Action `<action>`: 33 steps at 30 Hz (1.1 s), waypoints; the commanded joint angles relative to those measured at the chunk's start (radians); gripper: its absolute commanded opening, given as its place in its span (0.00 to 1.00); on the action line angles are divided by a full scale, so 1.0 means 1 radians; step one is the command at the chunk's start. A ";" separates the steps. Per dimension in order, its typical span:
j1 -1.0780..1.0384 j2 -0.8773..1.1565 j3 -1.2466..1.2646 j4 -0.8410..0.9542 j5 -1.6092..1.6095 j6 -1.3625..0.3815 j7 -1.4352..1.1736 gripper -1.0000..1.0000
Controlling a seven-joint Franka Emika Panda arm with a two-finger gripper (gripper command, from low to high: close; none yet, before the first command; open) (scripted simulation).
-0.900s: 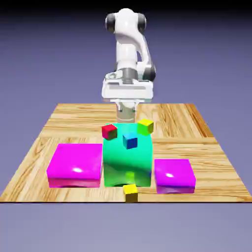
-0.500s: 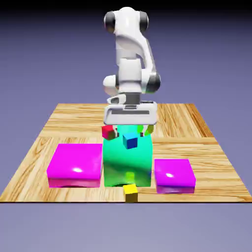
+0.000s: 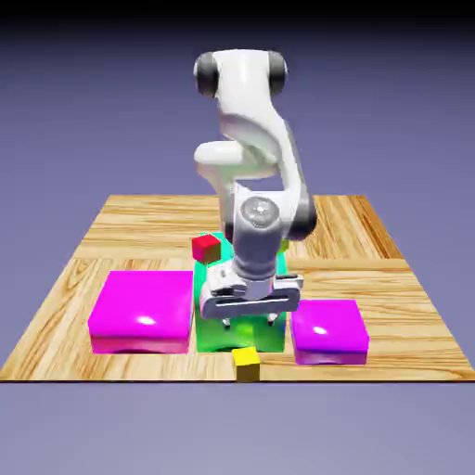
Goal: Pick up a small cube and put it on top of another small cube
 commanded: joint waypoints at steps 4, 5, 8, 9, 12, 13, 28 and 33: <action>0.002 0.145 0.005 0.125 -0.011 -0.136 -0.005 0.50; 0.002 0.161 0.006 0.139 -0.013 -0.151 -0.005 0.50; 0.000 0.204 0.002 0.095 -0.019 -0.064 -0.001 0.50; -0.001 0.225 0.000 0.073 -0.021 -0.021 0.002 0.50; -0.001 0.235 -0.001 0.063 -0.023 -0.001 0.003 0.00; 0.000 0.213 0.001 0.085 -0.020 -0.045 0.000 0.00; -0.078 -0.294 -0.087 -0.049 0.069 -0.417 0.115 0.00; -0.110 -0.475 -0.124 -0.124 0.101 -0.522 0.163 0.00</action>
